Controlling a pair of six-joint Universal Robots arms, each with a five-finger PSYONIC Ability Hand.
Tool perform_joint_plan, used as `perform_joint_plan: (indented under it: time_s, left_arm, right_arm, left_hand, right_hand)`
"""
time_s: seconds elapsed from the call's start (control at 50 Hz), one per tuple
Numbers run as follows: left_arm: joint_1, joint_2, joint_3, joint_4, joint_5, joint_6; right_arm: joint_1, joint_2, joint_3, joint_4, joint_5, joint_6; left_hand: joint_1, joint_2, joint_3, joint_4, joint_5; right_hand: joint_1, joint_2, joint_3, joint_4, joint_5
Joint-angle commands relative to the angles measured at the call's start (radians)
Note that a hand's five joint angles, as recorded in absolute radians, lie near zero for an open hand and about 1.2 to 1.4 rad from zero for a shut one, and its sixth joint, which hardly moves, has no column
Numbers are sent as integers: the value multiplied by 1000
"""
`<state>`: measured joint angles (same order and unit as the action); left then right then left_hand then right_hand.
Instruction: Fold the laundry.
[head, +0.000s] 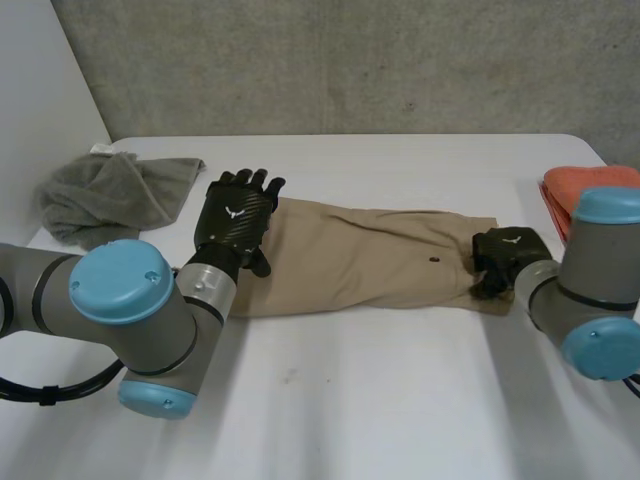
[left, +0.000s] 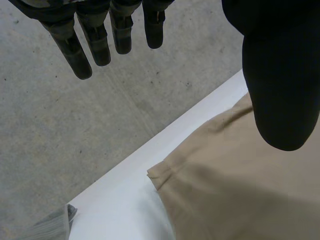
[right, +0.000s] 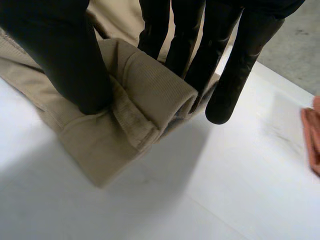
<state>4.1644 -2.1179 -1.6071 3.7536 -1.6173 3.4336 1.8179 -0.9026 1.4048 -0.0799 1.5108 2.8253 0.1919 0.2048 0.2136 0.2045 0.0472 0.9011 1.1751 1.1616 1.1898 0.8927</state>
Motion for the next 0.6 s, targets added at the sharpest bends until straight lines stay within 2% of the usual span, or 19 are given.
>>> perform_joint_plan:
  time_s: [0.02,0.06,0.14,0.24,0.36,0.46,0.6]
  left_arm:
    - [2,19,-11,-1,0,-1]
    - [2,33,-17,-1,0,-1]
    - [0,50,-22,-1,0,-1]
    - [2,64,-28,-1,0,-1]
    - [5,84,-34,-1,0,-1]
    - [8,110,-36,-1,-1,-2]
    - [17,127,-33,-6,-12,-5]
  right_arm:
    - [-127,-171,92,9,-35,-91]
    - [-156,-194,108,8,-44,-139]
    - [-238,-211,112,9,-34,-347]
    - [-203,-214,89,2,-35,-509]
    - [18,-216,8,-34,-44,-538]
    - [271,-188,-7,-135,-82,-556]
    - [467,-96,14,-136,-164,-589]
  left_hand:
    - [-17,-30,-39,-30,-47]
    - [-17,-30,-39,-30,-47]
    - [-17,-30,-39,-30,-47]
    - [-17,-30,-39,-30,-47]
    - [-17,-30,-39,-30,-47]
    - [-17,-30,-39,-30,-47]
    - [-17,-30,-39,-30,-47]
  right_hand:
    - [495,221,235,207,329]
    - [495,221,235,207,329]
    - [495,221,235,207,329]
    - [495,221,235,207,329]
    - [495,221,235,207,329]
    - [495,221,235,207,329]
    - [495,221,235,207,329]
